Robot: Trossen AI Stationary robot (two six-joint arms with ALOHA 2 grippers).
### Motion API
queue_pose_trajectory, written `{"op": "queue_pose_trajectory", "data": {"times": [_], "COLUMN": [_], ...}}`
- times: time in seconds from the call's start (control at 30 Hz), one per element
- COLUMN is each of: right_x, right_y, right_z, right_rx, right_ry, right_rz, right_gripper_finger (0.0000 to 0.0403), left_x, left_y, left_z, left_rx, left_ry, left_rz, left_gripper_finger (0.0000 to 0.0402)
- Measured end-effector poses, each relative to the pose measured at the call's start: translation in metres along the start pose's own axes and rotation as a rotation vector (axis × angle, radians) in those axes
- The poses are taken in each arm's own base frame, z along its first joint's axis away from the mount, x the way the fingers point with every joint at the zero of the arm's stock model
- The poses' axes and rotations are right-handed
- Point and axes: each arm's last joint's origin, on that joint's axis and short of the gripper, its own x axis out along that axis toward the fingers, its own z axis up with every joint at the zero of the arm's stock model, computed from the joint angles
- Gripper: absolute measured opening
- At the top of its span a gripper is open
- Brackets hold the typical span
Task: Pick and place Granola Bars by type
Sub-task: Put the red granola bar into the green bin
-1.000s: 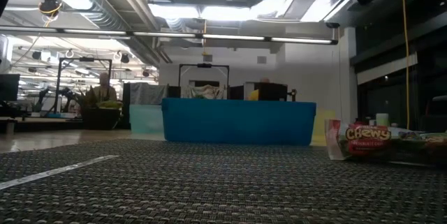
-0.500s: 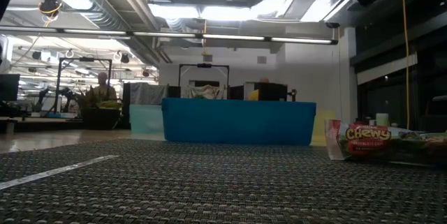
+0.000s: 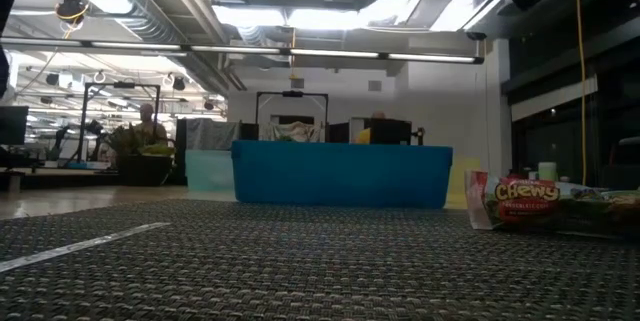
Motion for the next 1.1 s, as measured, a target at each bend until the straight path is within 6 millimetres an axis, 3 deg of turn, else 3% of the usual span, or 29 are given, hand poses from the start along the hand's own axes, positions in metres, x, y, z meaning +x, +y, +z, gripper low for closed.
{"op": "queue_pose_trajectory", "data": {"times": [0.4, 0.53, 0.8, 1.0, 1.1], "right_x": [0.000, 0.000, 0.000, 0.000, 0.000], "right_y": [0.000, 0.000, 0.000, 0.000, 0.000], "right_z": [0.001, 0.001, 0.001, 0.001, 0.001], "right_rx": [-0.001, 0.000, 0.000, 0.000, 0.017], "right_ry": [-0.011, -0.011, -0.011, -0.011, -0.011], "right_rz": [-0.002, -0.002, -0.001, -0.001, -0.001], "right_gripper_finger": [0.0092, 0.0092, 0.0092, 0.0092, 0.0092], "left_x": [0.023, 0.036, 0.074, 0.106, 0.134], "left_y": [0.066, 0.102, 0.180, 0.204, 0.208], "left_z": [0.005, 0.007, 0.002, -0.003, -0.005], "left_rx": [0.014, 0.031, -0.118, -0.124, -0.112], "left_ry": [0.075, 0.097, 0.127, 0.184, 0.238], "left_rz": [0.125, 0.164, 0.067, -0.002, -0.047], "left_gripper_finger": [0.0033, 0.0033, 0.0033, 0.0033, 0.0033]}}
